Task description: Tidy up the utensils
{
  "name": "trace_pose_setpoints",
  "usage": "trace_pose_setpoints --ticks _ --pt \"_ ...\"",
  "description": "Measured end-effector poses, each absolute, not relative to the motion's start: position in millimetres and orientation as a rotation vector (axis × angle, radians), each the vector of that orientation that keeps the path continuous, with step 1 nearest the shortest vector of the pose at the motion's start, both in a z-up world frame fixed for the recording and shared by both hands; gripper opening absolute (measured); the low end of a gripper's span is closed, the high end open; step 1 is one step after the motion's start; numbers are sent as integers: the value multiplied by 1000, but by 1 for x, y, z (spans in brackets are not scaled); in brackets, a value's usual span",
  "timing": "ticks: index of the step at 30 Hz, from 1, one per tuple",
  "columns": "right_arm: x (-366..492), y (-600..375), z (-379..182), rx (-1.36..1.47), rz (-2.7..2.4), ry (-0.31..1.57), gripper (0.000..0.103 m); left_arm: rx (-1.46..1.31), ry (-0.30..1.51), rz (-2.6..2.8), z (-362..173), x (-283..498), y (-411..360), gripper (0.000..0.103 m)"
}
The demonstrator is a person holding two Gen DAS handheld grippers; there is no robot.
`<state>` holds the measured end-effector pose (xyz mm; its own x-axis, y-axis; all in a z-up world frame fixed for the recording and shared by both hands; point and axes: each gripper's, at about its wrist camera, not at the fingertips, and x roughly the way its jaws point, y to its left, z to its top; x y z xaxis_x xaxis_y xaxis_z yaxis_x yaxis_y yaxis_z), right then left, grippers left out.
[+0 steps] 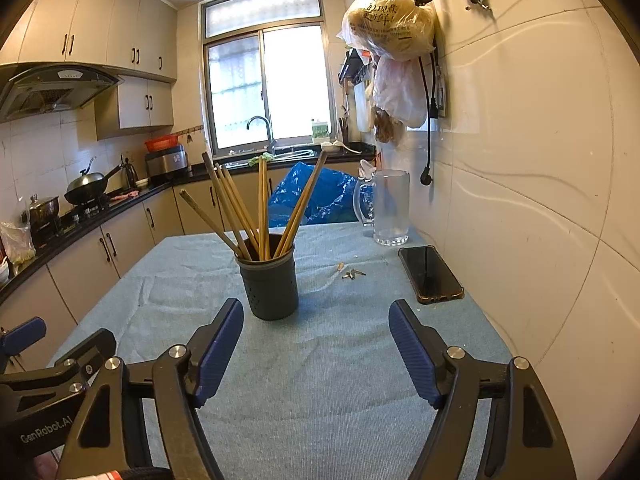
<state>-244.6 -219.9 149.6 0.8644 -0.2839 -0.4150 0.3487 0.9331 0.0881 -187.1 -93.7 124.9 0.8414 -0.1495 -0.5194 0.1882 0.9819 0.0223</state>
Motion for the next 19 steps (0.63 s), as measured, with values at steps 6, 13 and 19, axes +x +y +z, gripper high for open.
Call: trace_pose_setpoints --ticks 6,13,19 --pt "-251 -218 154 155 -320 362 81 87 430 -106 140 -200 -89 103" --pt "-251 -212 154 125 -318 357 83 81 429 -119 143 -199 -89 103" --pt "-246 -219 148 140 -317 391 83 85 478 -129 133 -190 -94 103"
